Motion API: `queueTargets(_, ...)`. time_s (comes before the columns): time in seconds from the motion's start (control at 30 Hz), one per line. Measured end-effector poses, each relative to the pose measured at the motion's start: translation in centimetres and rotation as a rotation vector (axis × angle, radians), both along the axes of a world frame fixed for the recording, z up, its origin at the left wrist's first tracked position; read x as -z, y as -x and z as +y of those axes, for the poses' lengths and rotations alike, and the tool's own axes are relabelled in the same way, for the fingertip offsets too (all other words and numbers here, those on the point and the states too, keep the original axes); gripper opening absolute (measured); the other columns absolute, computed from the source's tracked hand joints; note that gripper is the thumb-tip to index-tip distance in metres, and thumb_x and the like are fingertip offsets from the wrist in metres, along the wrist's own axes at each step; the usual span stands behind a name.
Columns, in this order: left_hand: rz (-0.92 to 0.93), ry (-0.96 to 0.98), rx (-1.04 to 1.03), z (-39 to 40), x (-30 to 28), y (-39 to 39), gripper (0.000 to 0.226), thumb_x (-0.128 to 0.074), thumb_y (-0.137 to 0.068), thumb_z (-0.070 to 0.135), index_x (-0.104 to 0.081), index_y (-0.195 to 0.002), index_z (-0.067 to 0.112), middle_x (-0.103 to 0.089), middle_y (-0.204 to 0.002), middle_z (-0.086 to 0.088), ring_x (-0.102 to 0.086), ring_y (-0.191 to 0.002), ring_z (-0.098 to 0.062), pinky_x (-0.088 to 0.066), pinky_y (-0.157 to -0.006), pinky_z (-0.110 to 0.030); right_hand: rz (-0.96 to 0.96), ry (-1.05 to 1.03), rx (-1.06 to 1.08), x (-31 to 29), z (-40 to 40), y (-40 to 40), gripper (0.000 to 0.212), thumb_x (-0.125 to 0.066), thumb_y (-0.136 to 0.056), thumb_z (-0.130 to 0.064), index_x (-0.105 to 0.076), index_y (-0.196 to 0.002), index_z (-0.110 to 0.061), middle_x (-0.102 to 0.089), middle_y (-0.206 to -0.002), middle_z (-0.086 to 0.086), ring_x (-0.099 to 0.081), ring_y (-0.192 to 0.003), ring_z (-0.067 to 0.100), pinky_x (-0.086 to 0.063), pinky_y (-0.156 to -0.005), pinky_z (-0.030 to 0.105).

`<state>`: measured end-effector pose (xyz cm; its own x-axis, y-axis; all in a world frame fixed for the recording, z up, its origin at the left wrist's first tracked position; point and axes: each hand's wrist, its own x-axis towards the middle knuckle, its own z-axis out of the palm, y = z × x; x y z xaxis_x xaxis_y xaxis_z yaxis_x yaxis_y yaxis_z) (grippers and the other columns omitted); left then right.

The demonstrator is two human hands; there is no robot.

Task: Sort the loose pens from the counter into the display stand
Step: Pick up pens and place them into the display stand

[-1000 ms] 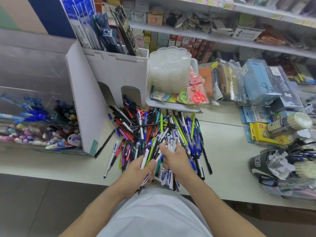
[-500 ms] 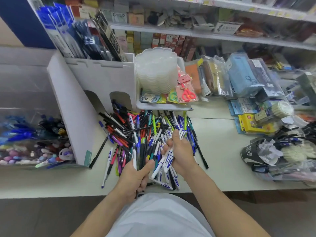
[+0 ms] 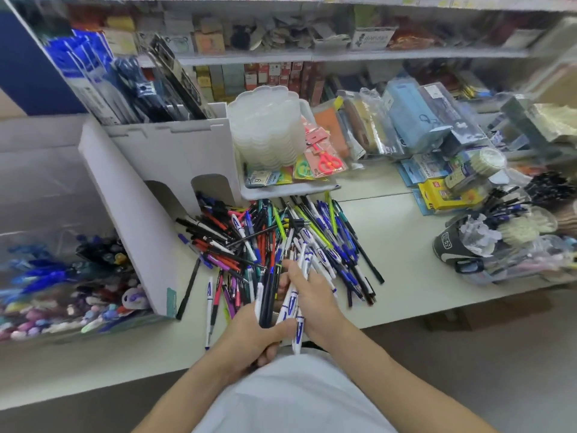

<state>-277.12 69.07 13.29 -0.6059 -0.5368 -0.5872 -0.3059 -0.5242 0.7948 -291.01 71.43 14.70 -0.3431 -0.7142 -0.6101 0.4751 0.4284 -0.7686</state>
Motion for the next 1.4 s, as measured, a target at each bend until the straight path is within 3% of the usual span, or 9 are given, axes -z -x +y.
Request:
queueTargets(0.13,0.004,-0.011,-0.057,-0.1,0.0,-2.6,0.016,-0.067,-0.096,0.021,-0.066,-0.111,0.016,-0.04,-0.049,-0.011,-0.027,-0.041,-0.017,-0.023,-0.039,-0.021,-0.151,0.053,0.137,-0.3,0.7,-1.9,0.038,-0.045,-0.109,-0.027,-0.047,-0.076,-0.009,-0.051,-0.058,0.008,-0.052,-0.049,0.021,-0.052,-0.056,0.034)
queueTargets(0.27,-0.033,0.104,-0.092,-0.7,-0.8,-5.0,0.009,-0.068,-0.093,0.018,-0.063,-0.096,0.011,-0.04,-0.046,-0.012,-0.025,-0.038,-0.017,-0.023,-0.041,-0.022,-0.255,0.153,0.253,-1.2,1.0,-2.9,0.033,-0.041,-0.108,-0.039,-0.045,-0.088,-0.013,-0.027,-0.061,-0.001,-0.029,-0.046,0.014,-0.04,-0.043,0.028)
queueTargets(0.53,0.007,0.218,-0.184,-0.8,-0.7,-6.7,0.014,-0.068,-0.094,0.025,-0.066,-0.102,0.014,-0.045,-0.048,-0.013,-0.032,-0.037,-0.019,-0.027,-0.037,-0.022,-0.242,0.057,-0.279,0.1,6.5,-8.1,0.03,-0.053,-0.103,-0.037,-0.05,-0.097,-0.008,-0.051,-0.068,0.005,-0.056,-0.057,0.025,-0.053,-0.061,0.038)
queueTargets(0.7,0.057,0.121,-0.235,-1.1,-1.2,-6.5,0.039,-0.069,-0.086,0.046,-0.074,-0.1,0.01,-0.041,-0.048,-0.017,-0.026,-0.036,-0.018,-0.025,-0.039,-0.021,-0.316,0.019,-0.497,-1.2,5.7,-7.4,0.022,-0.048,-0.108,-0.027,-0.057,-0.098,-0.009,-0.041,-0.065,0.0,-0.042,-0.048,0.015,-0.046,-0.051,0.029)
queueTargets(0.83,0.15,0.107,-0.348,-1.7,-3.0,-6.6,0.011,-0.065,-0.095,0.016,-0.068,-0.105,0.01,-0.066,-0.074,-0.024,-0.03,-0.031,-0.013,-0.024,-0.034,-0.017,-0.36,-0.027,-0.788,-2.1,3.8,-5.5,0.023,-0.048,-0.108,-0.028,-0.047,-0.091,-0.013,-0.039,-0.066,0.0,-0.037,-0.048,0.011,-0.041,-0.047,0.025)
queueTargets(0.93,0.107,0.176,-0.391,-1.7,-4.5,-6.8,0.006,-0.067,-0.092,0.017,-0.067,-0.092,0.012,-0.053,-0.051,-0.016,-0.031,-0.031,-0.014,-0.026,-0.036,-0.019,-0.358,-0.004,-0.97,-2.8,2.0,-4.2,0.024,-0.049,-0.108,-0.028,-0.047,-0.087,-0.016,-0.042,-0.066,0.0,-0.041,-0.049,0.012,-0.045,-0.049,0.026)
queueTargets(1.03,-0.027,0.289,-0.564,-1.5,-6.0,-7.3,0.01,-0.066,-0.094,0.016,-0.066,-0.091,0.007,-0.042,-0.042,-0.009,-0.033,-0.035,-0.017,-0.031,-0.038,-0.023,-0.362,0.078,-1.029,-3.4,-0.2,-3.3,0.013,-0.052,-0.107,-0.023,-0.052,-0.108,-0.01,-0.056,-0.074,0.005,-0.053,-0.049,0.014,-0.047,-0.049,0.028)
queueTargets(1.17,-0.161,0.455,-0.912,-0.1,-8.0,-8.2,0.014,-0.065,-0.095,0.017,-0.066,-0.087,0.006,-0.041,-0.043,-0.007,-0.032,-0.036,-0.015,-0.03,-0.037,-0.024,-0.294,0.148,-1.007,-4.3,-3.2,-3.6,0.033,-0.056,-0.102,-0.03,-0.056,-0.131,-0.014,-0.07,-0.094,0.013,-0.059,-0.062,0.022,-0.044,-0.052,0.029)
queueTargets(1.4,-0.152,0.472,-1.341,-1.4,-9.1,-11.1,0.012,-0.07,-0.093,0.021,-0.071,-0.085,0.012,-0.045,-0.045,-0.004,-0.038,-0.04,-0.016,-0.032,-0.039,-0.023,-0.106,0.058,-0.423,-6.8,-5.3,-10.5,0.029,-0.055,-0.105,-0.026,-0.064,-0.096,0.0,-0.067,-0.067,0.011,-0.054,-0.044,0.018,-0.027,-0.033,0.021)
